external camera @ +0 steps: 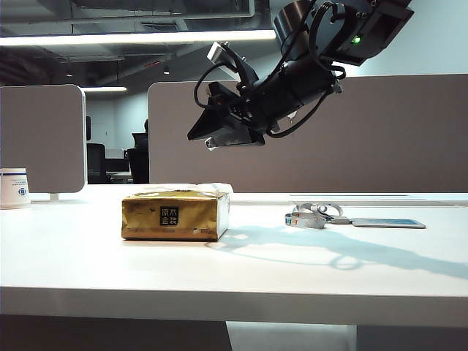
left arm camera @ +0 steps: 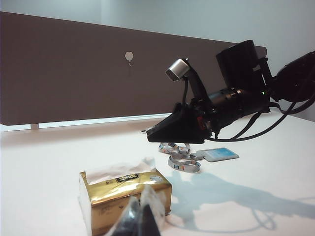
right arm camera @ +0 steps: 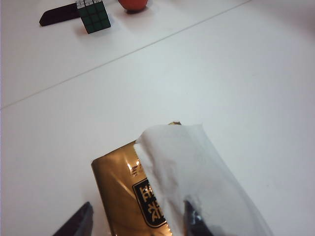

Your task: Pull out a tissue from the tissue box and use it to cover the ID card on the tabletop.

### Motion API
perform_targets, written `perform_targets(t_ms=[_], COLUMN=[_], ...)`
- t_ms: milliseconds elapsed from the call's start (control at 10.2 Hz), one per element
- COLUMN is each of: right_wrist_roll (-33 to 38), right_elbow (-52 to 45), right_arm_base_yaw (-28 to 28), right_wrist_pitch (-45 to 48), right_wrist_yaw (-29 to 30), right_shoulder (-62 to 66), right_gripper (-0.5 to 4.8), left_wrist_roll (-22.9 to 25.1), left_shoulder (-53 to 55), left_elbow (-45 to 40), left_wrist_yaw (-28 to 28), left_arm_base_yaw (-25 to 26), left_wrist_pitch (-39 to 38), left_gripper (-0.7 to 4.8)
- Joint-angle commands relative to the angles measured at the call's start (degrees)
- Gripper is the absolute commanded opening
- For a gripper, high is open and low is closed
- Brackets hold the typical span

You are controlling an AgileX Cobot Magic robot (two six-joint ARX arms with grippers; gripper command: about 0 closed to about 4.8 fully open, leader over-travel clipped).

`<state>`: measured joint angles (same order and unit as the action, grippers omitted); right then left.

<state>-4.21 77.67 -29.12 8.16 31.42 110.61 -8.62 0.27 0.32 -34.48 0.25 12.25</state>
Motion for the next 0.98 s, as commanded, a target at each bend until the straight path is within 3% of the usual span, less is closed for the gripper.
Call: perform_targets(t_ms=[98, 985], right_wrist_roll=[-0.1, -0.1], right_elbow=[0.4, 0.8], right_arm_base_yaw=[-0.1, 0.0], right_wrist_pitch=[-2.8, -0.6], right_wrist_yaw=[-1.9, -10.1], right_shoulder=[-0.2, 4.5], right_gripper=[2.47, 2.75], left_wrist_roll=[0.0, 0.0], left_shoulder=[0.0, 0.0], left_elbow=[0.2, 0.2], left_wrist_yaw=[-0.1, -0.2], left_arm_base_yaw=[0.0, 0.0], left_wrist_pitch=[0.7, 0.7], left_gripper=[-0.06, -0.06])
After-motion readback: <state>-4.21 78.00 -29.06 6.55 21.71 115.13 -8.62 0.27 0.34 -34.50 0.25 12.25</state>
